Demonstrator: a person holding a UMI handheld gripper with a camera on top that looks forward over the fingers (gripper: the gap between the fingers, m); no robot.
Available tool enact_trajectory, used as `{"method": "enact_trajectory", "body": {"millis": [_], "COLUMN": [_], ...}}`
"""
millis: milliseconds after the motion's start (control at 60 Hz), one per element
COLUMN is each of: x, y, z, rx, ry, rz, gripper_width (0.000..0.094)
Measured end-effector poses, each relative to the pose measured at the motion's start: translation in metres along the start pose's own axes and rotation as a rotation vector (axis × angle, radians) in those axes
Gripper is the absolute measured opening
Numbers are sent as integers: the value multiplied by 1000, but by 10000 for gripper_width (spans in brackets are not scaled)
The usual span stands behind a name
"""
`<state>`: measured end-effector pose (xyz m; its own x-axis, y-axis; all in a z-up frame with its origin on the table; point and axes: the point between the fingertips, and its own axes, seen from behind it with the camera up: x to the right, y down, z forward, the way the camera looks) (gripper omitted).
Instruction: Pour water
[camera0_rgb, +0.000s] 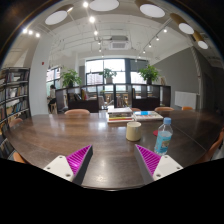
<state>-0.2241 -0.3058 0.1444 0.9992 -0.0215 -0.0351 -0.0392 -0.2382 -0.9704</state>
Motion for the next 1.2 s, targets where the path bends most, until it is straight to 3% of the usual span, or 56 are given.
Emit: {"method": "enact_trajectory", "body": {"millis": [133, 383, 567, 900, 1000, 1133, 1200], "x": [23, 144, 198, 229, 224, 230, 227], "y": [11, 61, 50, 33, 31, 22, 24], "z": [4, 29, 65, 146, 164, 174, 174], "rx": [-3, -36, 9, 3, 2, 29, 30], "ry": [23, 117, 153, 115, 75, 61, 65], "rz": [-22, -29, -17, -51, -26, -14, -19], "gripper_width": [864, 858, 847, 842, 766, 462, 445]}}
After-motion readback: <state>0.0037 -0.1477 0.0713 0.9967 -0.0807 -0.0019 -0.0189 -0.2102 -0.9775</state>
